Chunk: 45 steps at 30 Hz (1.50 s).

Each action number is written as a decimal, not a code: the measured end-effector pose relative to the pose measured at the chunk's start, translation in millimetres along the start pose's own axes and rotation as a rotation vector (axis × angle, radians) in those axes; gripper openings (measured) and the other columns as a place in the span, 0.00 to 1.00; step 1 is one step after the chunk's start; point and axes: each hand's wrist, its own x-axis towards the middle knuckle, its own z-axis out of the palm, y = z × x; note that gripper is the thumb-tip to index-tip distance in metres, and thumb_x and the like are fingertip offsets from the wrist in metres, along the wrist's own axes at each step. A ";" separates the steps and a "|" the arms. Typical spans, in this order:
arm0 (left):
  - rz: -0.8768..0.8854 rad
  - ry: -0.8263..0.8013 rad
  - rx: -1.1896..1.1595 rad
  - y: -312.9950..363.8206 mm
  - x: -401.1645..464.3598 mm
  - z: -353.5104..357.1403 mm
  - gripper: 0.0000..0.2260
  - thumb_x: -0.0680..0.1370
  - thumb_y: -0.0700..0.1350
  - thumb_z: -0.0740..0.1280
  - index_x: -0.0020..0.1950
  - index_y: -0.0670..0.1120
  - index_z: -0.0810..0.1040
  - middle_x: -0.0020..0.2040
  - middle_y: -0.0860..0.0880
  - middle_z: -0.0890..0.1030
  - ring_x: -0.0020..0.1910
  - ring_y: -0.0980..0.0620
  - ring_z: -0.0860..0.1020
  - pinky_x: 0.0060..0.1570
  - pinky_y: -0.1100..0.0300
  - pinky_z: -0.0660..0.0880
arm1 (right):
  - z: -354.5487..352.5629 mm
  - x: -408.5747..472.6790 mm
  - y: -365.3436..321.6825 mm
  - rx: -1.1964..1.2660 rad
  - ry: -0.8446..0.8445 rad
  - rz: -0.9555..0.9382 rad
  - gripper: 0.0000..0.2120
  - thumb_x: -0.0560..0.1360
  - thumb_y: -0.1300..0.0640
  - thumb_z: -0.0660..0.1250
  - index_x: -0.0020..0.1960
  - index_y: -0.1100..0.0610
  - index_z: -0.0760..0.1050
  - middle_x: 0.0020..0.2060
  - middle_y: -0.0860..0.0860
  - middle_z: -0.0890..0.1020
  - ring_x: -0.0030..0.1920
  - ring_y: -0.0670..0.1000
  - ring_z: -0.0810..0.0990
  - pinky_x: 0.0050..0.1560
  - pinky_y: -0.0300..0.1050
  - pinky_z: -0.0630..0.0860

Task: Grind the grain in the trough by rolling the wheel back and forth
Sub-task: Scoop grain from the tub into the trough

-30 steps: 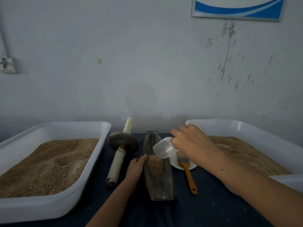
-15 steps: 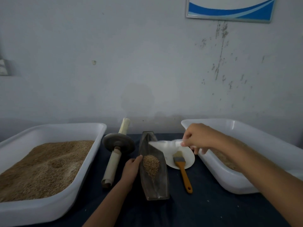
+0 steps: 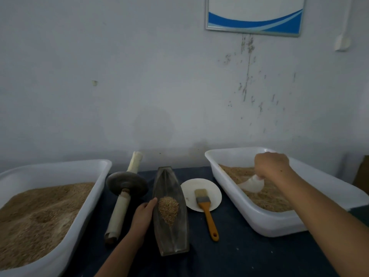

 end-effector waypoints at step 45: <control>0.039 0.019 -0.040 -4.2 3.0 1.2 0.11 0.80 0.47 0.63 0.52 0.40 0.78 0.48 0.41 0.82 0.49 0.44 0.80 0.48 0.54 0.74 | 25.7 14.2 -5.3 0.628 0.205 -0.096 0.10 0.79 0.58 0.61 0.40 0.60 0.70 0.34 0.54 0.74 0.34 0.53 0.73 0.31 0.42 0.65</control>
